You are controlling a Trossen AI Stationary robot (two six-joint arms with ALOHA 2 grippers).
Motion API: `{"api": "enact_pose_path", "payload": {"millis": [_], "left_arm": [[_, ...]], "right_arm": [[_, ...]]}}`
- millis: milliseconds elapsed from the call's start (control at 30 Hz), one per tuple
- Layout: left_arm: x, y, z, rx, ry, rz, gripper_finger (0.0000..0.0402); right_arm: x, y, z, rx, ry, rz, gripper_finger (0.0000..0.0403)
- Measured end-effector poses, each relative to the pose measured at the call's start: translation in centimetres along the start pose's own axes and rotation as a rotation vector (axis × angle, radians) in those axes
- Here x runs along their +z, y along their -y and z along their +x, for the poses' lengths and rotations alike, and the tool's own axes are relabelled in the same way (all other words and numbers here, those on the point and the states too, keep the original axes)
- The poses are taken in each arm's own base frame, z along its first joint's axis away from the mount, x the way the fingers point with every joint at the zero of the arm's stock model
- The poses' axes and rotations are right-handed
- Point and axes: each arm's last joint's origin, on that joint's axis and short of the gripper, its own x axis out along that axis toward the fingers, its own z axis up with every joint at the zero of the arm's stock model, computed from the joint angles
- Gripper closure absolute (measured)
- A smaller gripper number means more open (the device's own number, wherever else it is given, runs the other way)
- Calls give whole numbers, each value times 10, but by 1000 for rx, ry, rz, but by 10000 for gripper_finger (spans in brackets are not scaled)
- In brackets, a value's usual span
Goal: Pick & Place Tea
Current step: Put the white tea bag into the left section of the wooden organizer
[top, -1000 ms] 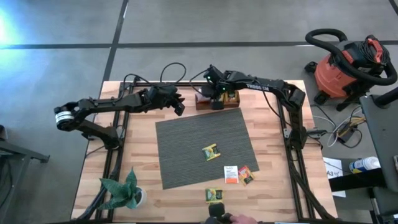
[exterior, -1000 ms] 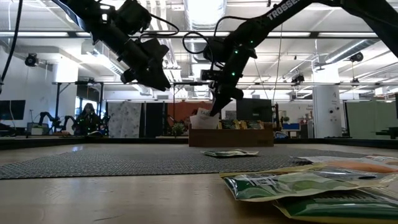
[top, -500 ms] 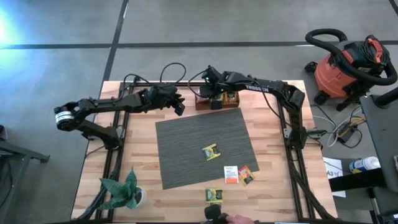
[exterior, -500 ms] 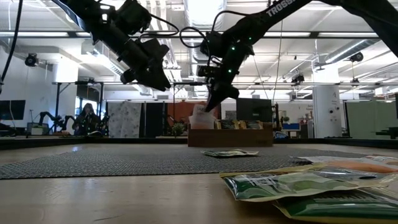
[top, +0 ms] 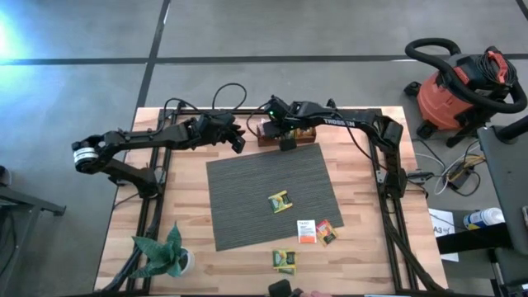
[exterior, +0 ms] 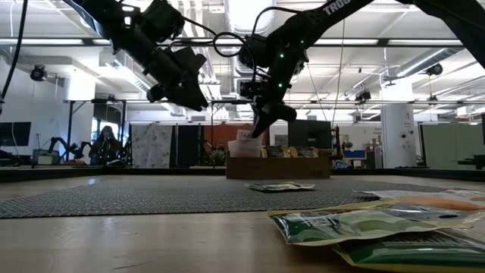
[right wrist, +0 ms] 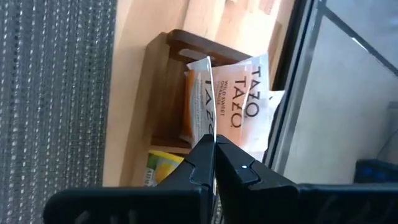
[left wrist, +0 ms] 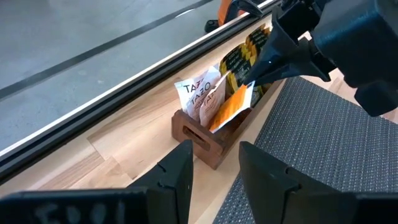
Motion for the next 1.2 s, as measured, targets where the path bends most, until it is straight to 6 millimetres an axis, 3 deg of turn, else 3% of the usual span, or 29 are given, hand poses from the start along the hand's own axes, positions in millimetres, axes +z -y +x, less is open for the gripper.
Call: {"api": "enact_pose_path", "payload": {"millis": [333, 733, 1200], "left_arm": [[0, 1, 0, -3, -1, 0, 278], [-3, 2, -1, -6, -24, 10, 278], [-16, 0, 2, 5, -70, 9, 278]], "right_arm": [[-2, -5, 10, 26, -50, -6, 394], [22, 11, 20, -40, 27, 117, 392], [16, 6, 24, 10, -51, 194, 301]]}}
